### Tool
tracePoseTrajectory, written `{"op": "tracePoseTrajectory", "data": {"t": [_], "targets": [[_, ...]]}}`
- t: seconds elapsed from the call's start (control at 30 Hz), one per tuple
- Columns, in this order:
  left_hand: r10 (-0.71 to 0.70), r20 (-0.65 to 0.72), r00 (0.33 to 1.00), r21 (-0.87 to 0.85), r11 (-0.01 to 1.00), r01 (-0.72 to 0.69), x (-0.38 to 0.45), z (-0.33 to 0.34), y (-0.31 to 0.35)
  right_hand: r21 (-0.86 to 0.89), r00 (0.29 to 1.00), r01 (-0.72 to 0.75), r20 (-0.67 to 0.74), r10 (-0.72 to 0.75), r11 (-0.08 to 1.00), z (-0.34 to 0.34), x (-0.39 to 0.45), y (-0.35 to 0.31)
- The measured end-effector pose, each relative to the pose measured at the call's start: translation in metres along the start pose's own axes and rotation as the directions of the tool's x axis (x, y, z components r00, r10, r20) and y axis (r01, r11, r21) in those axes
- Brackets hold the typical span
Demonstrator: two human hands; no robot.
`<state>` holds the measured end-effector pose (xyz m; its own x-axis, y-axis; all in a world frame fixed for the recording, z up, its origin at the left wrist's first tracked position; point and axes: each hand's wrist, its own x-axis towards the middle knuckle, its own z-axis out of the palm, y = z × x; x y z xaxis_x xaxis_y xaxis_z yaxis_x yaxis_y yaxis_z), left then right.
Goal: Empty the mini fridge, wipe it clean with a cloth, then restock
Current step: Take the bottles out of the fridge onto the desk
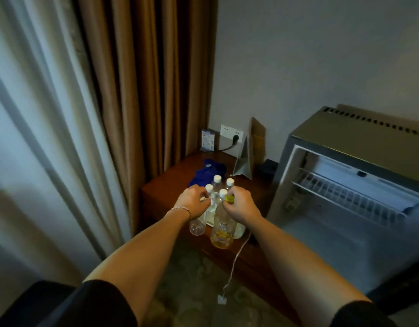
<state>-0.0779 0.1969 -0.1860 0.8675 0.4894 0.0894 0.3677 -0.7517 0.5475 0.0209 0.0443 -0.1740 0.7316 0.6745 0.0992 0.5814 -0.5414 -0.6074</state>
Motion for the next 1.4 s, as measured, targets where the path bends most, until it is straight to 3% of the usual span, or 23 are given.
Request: {"op": "tracePoseTrajectory", "data": {"t": [0.4, 0.6, 0.87, 1.4], "targets": [[-0.076, -0.039, 0.996, -0.012, 0.997, 0.075, 0.03, -0.042, -0.114, -0.045, 0.995, 0.046, 0.092, -0.042, 0.998, 0.087, 0.076, -0.077], [-0.122, -0.041, 0.992, -0.012, 0.993, 0.121, 0.067, -0.049, -0.143, -0.046, 0.977, 0.09, 0.197, -0.079, 0.995, 0.115, 0.135, -0.085], [-0.173, -0.029, 0.984, -0.023, 0.985, 0.173, 0.125, -0.042, -0.184, -0.018, 0.967, 0.137, 0.219, -0.13, 0.99, 0.143, 0.199, -0.077], [-0.101, 0.193, 0.976, -0.055, 0.992, 0.114, 0.213, -0.006, -0.224, -0.135, 0.961, -0.152, 0.212, 0.178, 0.979, 0.173, 0.258, -0.043]]}}
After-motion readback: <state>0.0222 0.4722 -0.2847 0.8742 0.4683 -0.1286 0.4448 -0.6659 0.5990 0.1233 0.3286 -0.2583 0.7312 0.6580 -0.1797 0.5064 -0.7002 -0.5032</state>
